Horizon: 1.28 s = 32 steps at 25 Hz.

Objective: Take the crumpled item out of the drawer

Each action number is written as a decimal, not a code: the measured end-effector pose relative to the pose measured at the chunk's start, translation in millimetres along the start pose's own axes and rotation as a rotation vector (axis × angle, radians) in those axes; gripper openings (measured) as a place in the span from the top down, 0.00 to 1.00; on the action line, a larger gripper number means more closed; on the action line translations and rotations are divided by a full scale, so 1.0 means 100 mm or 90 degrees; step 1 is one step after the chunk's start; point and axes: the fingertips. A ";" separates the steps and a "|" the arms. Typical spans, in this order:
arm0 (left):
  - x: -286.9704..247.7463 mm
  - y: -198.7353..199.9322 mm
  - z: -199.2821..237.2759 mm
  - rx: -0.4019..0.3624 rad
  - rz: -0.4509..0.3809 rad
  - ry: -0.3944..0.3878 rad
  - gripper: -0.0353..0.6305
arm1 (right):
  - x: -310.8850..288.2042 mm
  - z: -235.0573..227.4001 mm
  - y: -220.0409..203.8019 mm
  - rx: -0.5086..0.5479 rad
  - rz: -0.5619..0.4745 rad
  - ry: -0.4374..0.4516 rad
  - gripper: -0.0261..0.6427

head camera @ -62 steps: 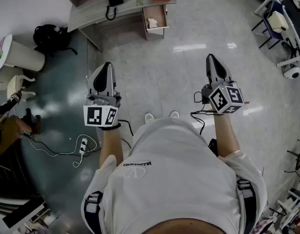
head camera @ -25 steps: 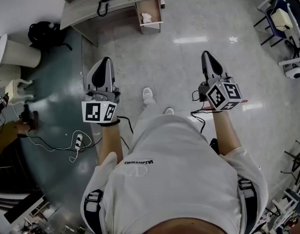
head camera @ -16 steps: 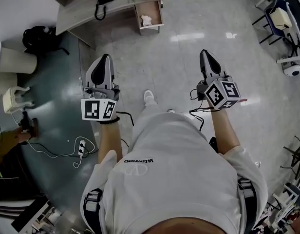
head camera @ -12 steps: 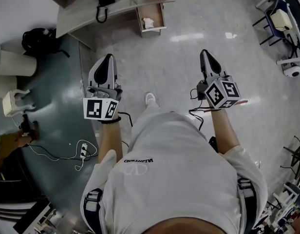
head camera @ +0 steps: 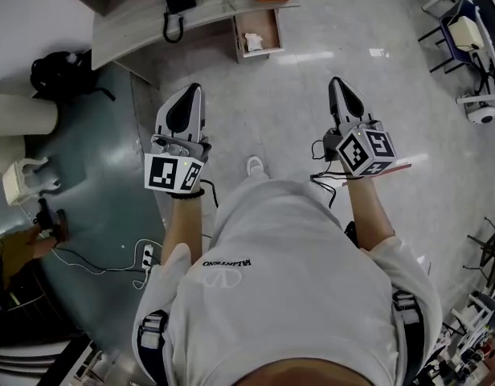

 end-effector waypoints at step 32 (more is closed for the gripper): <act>-1.64 -0.64 1.07 0.015 0.067 -0.004 0.95 | -2.09 -0.14 -0.13 0.081 0.115 0.102 0.96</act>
Point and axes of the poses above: the fingertips, and each gripper's own axes: x backward along the fingers, z to its left, y out of its top, and after that the axes turned 10 degrees about -y, right-handed
